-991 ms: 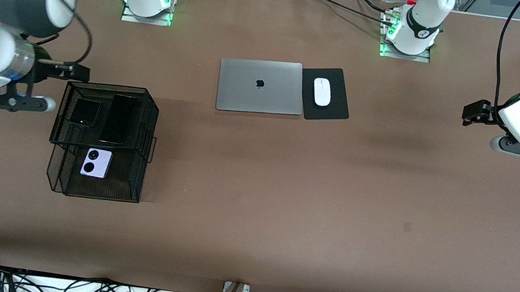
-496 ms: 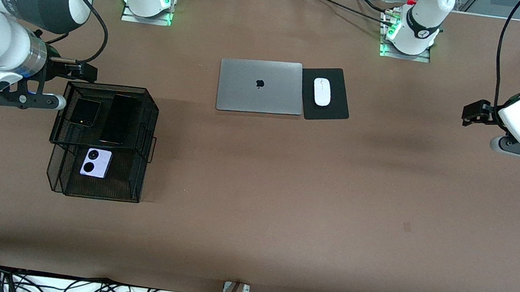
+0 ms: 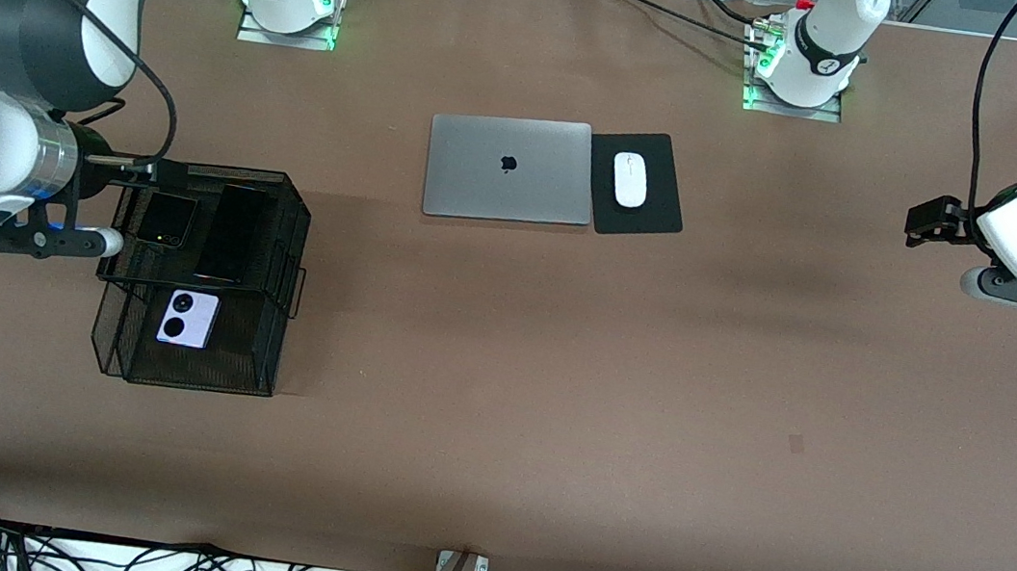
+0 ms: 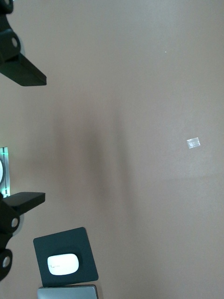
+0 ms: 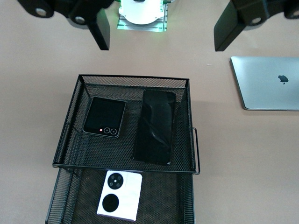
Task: Place phones with both arms
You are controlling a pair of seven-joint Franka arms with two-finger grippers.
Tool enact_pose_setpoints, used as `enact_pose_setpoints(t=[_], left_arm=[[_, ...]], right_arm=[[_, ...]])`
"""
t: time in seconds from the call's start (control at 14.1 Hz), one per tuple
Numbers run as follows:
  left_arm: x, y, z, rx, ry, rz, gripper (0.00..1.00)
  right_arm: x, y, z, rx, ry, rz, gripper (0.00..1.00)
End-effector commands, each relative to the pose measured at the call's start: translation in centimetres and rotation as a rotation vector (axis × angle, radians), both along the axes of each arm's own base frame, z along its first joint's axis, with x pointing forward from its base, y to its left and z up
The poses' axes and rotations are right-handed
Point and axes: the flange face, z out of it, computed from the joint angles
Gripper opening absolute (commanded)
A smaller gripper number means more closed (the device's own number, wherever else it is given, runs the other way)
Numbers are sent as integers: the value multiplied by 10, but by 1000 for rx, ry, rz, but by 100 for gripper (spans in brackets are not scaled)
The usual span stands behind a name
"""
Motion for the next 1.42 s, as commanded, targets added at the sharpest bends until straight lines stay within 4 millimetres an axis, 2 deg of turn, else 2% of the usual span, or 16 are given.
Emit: enact_pose_setpoints(t=[0.0,0.14,0.21,0.42,0.57,1.35], left_arm=[[0,2,3,-5,-9,-10,100],[1,2,3,-4,-10,-11,100],[1,2,3,-4,-9,-11,100],[1,2,3,-4,-9,-11,100],[1,2,3,-4,-9,-11,100],[1,2,3,-4,-8,-13,100]], right_arm=[[-6,-6,22,23,-7,5,98],[-10,3,31,-5,-34,35,98],[-11,0,30,-3,-36,39,98],[-26,-25,27,34,-71,14,98],[-36,-32,23,52,-108,5,98],[-27,-46,26,60,-172,-46,99]])
